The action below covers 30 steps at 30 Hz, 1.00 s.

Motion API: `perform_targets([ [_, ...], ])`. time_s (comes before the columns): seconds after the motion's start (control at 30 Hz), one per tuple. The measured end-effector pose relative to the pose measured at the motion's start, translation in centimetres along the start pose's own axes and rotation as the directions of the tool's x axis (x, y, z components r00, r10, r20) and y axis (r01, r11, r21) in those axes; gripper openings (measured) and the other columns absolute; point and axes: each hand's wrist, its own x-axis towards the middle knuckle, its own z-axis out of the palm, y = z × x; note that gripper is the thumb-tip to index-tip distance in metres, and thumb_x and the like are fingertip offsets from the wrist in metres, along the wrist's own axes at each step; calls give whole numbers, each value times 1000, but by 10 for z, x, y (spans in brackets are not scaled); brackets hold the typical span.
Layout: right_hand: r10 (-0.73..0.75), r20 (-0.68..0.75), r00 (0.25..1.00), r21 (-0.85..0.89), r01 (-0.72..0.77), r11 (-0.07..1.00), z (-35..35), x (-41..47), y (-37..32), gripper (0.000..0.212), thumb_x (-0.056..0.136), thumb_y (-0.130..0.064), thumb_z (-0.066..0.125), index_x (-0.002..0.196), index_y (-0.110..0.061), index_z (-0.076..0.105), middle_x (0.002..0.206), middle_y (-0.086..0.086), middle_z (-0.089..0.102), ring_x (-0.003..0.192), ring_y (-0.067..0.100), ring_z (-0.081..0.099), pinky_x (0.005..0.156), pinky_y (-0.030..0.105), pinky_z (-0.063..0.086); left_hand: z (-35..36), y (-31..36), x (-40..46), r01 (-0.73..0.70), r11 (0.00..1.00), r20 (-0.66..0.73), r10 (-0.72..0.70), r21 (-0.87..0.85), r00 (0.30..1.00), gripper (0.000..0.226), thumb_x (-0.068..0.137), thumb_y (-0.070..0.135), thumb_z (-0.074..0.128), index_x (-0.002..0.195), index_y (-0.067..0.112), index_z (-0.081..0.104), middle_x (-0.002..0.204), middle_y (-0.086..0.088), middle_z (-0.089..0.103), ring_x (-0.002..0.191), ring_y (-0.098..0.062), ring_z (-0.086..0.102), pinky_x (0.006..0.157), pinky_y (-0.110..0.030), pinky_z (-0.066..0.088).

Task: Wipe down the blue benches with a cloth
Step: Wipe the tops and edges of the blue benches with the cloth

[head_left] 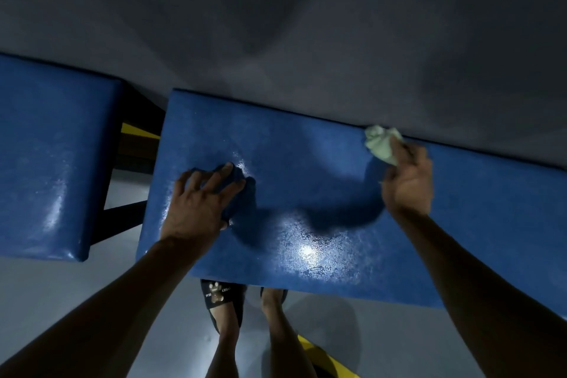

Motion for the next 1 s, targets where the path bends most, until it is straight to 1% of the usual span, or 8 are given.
perform_targets([
  [0.17,181,-27,983,-58,-183,981,24,0,-67,64,76,-12,48,139,-15,51,136,16,48,115,39,46,101,45,35,1,0,0,3,1000,-10,-3,-26,1000,96,48,34,93,135,34,55,150,0,46,120,-35,50,105,-50,31],
  [0.27,3,55,998,-59,0,998,48,-2,-147,59,76,-17,46,135,-18,51,132,11,50,118,35,45,98,43,26,0,1,0,7,1000,-6,-7,-15,1000,95,50,36,93,136,35,54,151,-1,45,121,-34,49,106,-50,31],
  [0.37,-220,98,971,-29,223,974,57,0,-187,56,78,-14,54,134,-18,50,129,6,52,116,31,46,95,44,37,-2,3,1,2,1000,-8,-2,-5,1000,94,49,35,93,136,33,55,150,-1,45,121,-35,50,107,-51,31],
  [0.5,-515,212,831,-91,541,836,35,7,-118,62,81,-13,53,140,-27,45,137,-3,49,117,26,48,92,42,45,-5,3,0,0,1000,17,0,14,1000,92,56,37,90,139,35,51,153,0,41,125,-33,47,110,-50,27],
  [0.67,-177,40,983,-110,181,977,6,-5,5,57,85,-18,45,143,-16,48,139,13,49,113,40,48,98,45,43,-3,4,0,-1,1000,3,1,20,1000,94,49,34,94,135,32,56,150,-2,46,119,-35,52,106,-52,33],
  [0.83,238,-6,971,-63,-237,969,27,-16,-58,64,85,-31,46,147,-14,40,137,19,46,114,41,45,91,49,44,-2,6,0,8,999,14,-9,45,1000,96,47,36,94,135,32,55,149,-2,46,119,-34,52,106,-51,34],
  [0.9,218,39,975,-17,-218,976,40,-20,-107,64,86,-31,50,146,-13,39,135,20,46,113,40,44,93,47,40,-2,6,0,10,998,15,-11,70,1000,97,50,37,93,137,33,53,151,-2,45,121,-34,51,107,-51,33],
  [1.0,-71,103,992,-47,76,996,54,-30,-163,61,88,-34,47,146,-17,37,141,14,42,116,34,42,98,45,36,-3,7,-1,20,995,47,-25,97,999,95,58,40,89,142,35,45,156,-1,37,127,-33,46,110,-50,29],
])
